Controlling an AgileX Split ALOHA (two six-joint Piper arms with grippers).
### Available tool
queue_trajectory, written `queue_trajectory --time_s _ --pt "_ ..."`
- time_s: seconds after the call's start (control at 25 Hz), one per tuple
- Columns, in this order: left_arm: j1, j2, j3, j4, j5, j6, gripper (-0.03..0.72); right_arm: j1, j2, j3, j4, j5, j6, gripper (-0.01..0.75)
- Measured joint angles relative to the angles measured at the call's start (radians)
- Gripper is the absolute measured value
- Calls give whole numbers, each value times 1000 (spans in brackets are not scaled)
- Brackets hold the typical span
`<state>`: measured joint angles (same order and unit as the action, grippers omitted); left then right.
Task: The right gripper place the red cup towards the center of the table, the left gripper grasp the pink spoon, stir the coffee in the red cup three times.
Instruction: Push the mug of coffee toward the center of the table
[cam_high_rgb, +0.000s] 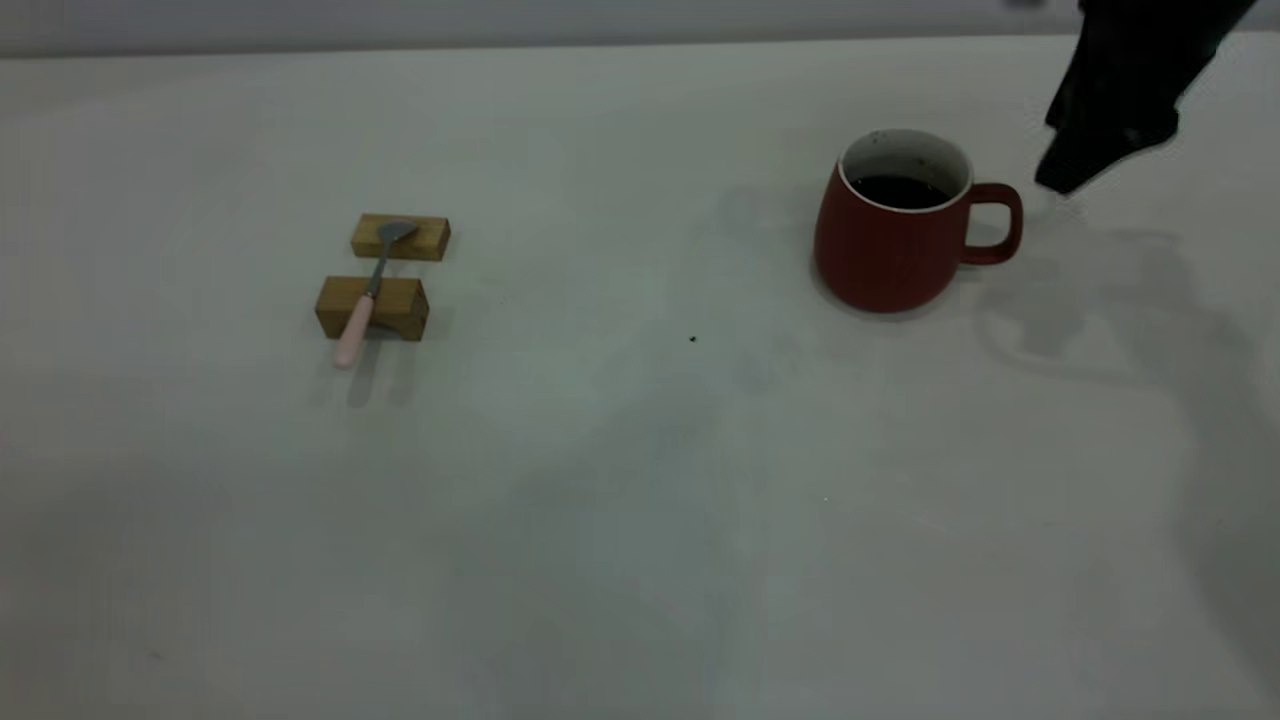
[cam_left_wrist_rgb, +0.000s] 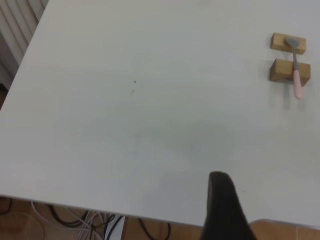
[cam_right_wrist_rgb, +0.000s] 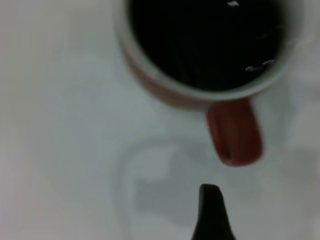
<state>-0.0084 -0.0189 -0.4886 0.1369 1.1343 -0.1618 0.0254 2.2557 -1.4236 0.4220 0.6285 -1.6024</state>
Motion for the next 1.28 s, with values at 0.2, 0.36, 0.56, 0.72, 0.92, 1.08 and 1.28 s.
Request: queue_trajectory --time_s 0.2,0.36,0.56,0.72,0.92,1.08,1.28 --pt "0 0 0 0 0 0 531 -27 66 0 101 -5 -310 584" --pt "0 0 0 0 0 0 531 -29 85 -3 232 -46 -440 584" --pt "0 0 0 0 0 0 531 -29 123 -5 386 -109 -521 584" --pt "0 0 0 0 0 0 531 -17 137 -11 409 -113 -527 584" --pt "0 0 0 0 0 0 531 35 137 -12 409 -129 -529 584" --pt "0 0 0 0 0 0 531 98 142 -13 420 -149 -530 584" --pt "0 0 0 0 0 0 531 174 152 -13 452 -199 -530 584"
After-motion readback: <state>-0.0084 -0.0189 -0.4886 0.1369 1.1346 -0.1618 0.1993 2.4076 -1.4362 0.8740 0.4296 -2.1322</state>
